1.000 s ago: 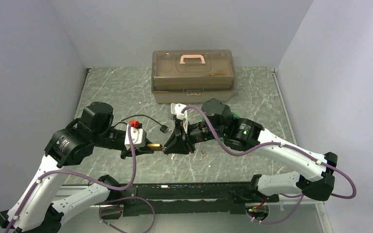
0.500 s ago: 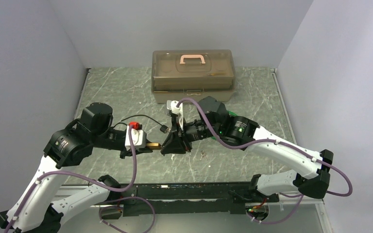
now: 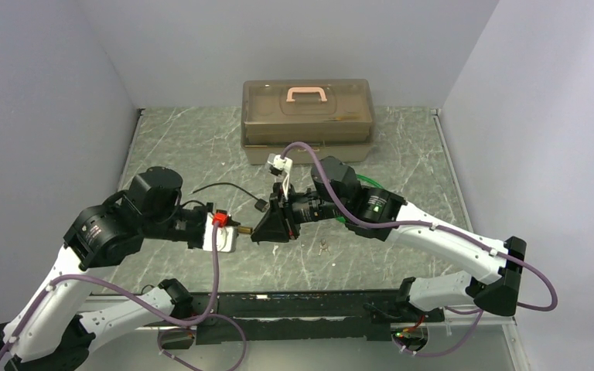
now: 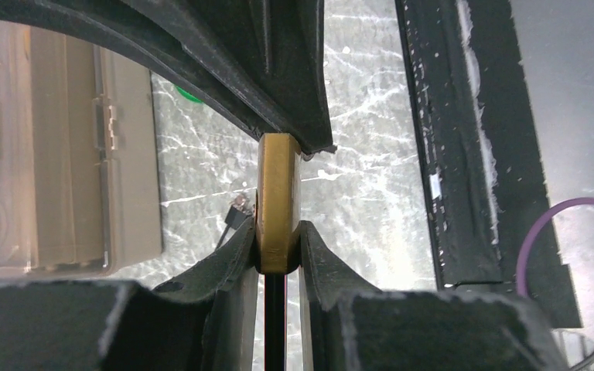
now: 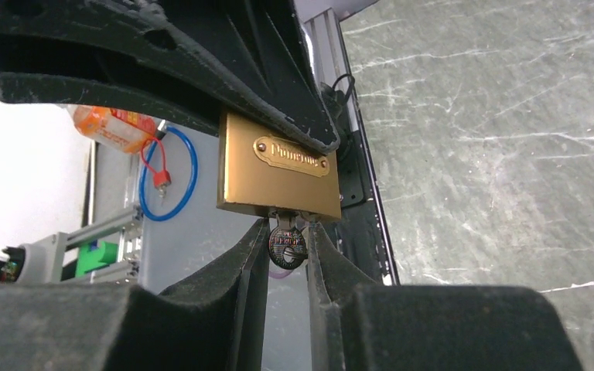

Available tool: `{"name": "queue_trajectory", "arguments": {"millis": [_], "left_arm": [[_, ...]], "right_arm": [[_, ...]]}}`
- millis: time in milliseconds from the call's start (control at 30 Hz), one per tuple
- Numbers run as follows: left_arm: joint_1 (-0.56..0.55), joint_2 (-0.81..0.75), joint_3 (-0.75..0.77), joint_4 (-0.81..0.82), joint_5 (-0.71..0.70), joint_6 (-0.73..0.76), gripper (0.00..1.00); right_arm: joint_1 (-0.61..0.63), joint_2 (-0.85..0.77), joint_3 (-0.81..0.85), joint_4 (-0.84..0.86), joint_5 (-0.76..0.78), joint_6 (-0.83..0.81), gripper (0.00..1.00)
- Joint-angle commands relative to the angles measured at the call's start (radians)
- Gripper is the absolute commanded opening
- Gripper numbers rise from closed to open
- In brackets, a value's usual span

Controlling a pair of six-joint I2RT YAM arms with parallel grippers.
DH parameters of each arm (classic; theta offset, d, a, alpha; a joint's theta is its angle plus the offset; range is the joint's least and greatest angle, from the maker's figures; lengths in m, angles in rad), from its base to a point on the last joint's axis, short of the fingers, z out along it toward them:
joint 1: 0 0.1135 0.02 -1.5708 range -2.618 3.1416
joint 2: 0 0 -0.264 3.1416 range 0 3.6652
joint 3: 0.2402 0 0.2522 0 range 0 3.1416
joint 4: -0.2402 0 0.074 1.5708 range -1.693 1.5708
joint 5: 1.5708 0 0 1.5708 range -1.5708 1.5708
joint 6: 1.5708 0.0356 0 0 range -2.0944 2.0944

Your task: Unlock with the key

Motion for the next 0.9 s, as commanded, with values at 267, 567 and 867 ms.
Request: {"name": "queue_trajectory", "arguments": {"millis": [267,567,867], "left_arm": [[-0.127,-0.091,0.003,0.220,-0.139,0.253,0.00],[-0.136,-0.123,-0.023,0.214,-0.126,0.229,0.00],[-0.136,-0.111,-0.007,0.157,-0.109,0.174,0.00]], "right_arm": [[-0.090,-0.028,-0.098,0.324,-0.169,0.294,0.00],[-0.134,-0.063,-0.031,0.219,-0.219,0.228,0.29],[-0.154,-0.155,0.047,-0.050,-0.079,-0.021,0.41]]}}
